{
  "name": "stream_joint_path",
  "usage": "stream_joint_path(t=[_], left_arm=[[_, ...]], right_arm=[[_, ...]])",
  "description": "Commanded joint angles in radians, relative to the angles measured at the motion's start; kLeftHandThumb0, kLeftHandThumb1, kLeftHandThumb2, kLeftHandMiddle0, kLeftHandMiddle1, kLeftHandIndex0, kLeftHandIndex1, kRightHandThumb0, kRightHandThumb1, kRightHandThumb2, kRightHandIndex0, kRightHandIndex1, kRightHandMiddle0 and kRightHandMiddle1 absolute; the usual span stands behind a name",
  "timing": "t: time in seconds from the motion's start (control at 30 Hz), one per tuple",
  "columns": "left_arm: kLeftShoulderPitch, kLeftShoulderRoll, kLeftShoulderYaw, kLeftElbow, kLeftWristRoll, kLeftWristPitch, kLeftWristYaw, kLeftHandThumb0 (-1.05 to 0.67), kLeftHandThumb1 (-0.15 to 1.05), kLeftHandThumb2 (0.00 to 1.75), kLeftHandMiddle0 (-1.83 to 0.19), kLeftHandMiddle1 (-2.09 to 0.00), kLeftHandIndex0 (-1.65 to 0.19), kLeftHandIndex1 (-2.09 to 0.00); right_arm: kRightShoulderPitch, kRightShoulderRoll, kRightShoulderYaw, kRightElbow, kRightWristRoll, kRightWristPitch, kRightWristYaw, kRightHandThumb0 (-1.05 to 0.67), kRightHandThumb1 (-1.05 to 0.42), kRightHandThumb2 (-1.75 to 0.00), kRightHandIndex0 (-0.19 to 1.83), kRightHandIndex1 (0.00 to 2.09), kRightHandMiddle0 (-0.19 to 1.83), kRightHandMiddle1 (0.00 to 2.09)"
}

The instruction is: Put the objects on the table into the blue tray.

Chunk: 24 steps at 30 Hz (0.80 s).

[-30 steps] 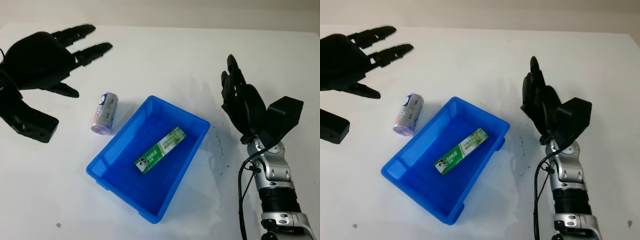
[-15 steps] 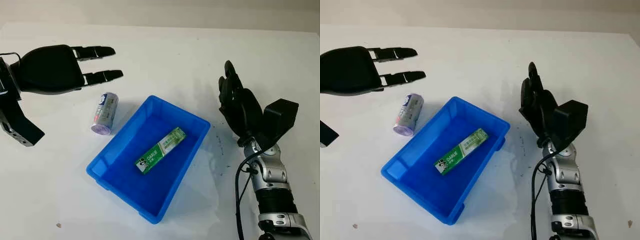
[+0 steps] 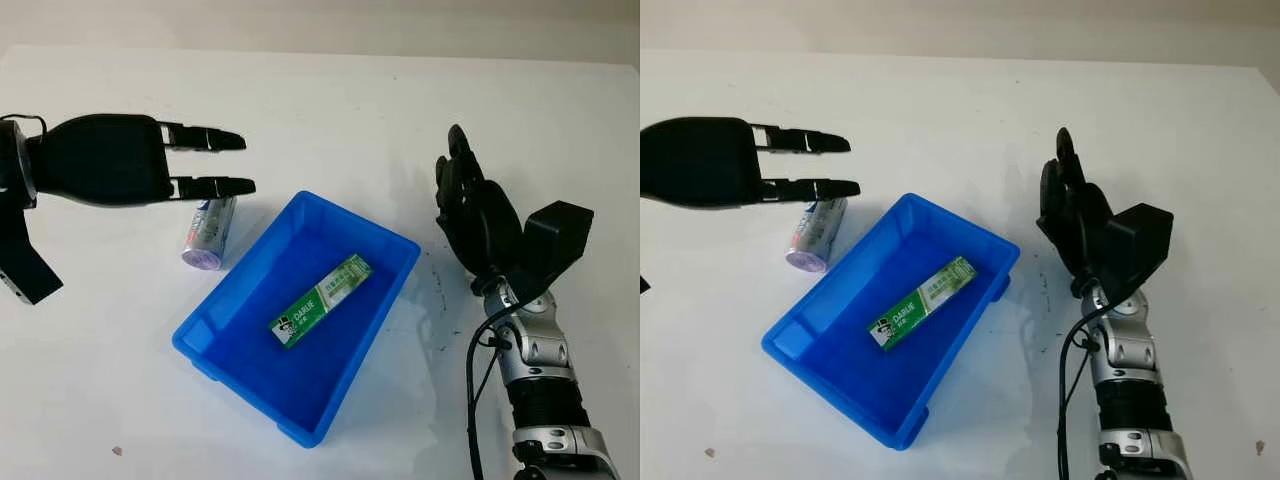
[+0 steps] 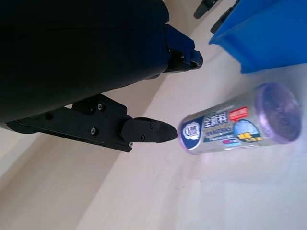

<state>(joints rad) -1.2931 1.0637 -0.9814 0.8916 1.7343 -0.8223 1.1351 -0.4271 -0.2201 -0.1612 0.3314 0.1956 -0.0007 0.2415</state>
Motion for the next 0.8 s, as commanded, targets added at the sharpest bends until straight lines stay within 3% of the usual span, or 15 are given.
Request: stream_joint_path(t=[0.0, 0.2, 0.43, 0.63, 0.77], left_arm=[[0.006, 0.012, -0.018, 0.005, 0.002, 0.01, 0.024, -0.1, 1.05, 0.24, -0.23, -0.09, -0.15, -0.1], [0.043, 0.008, -0.036, 0.008, -0.02, -0.002, 0.04, -0.02, 1.05, 0.29, -0.28, -0.1, -0.19, -0.12], [0.061, -0.014, -0.059, 0.026, -0.03, -0.011, 0.022, -0.07, 1.05, 0.32, -0.29, -0.08, -0.17, -0.13], [0.073, -0.046, -0.082, 0.048, -0.039, -0.005, -0.009, -0.02, 1.05, 0.26, -0.28, -0.07, -0.17, -0.13], [0.087, -0.085, -0.113, 0.083, -0.027, 0.043, 0.063, -0.01, 1.04, 0.19, -0.36, -0.1, -0.23, -0.18]], right_arm=[[0.007, 0.002, -0.009, 0.001, 0.003, -0.014, -0.001, -0.75, -1.05, -0.69, -0.19, 0.0, -0.19, 0.0], [0.008, 0.002, -0.015, 0.004, 0.005, -0.016, 0.002, -0.76, -1.05, -0.68, -0.19, 0.0, -0.19, 0.0], [0.007, 0.002, -0.013, 0.014, -0.002, -0.034, 0.006, -0.76, -1.05, -0.68, -0.19, 0.0, -0.19, 0.0], [0.016, 0.008, -0.014, -0.009, 0.002, -0.021, -0.006, -0.75, -1.05, -0.68, -0.19, 0.0, -0.19, 0.0], [0.028, 0.004, -0.016, -0.029, 0.003, -0.007, -0.012, -0.74, -1.05, -0.71, -0.19, 0.0, -0.19, 0.0]])
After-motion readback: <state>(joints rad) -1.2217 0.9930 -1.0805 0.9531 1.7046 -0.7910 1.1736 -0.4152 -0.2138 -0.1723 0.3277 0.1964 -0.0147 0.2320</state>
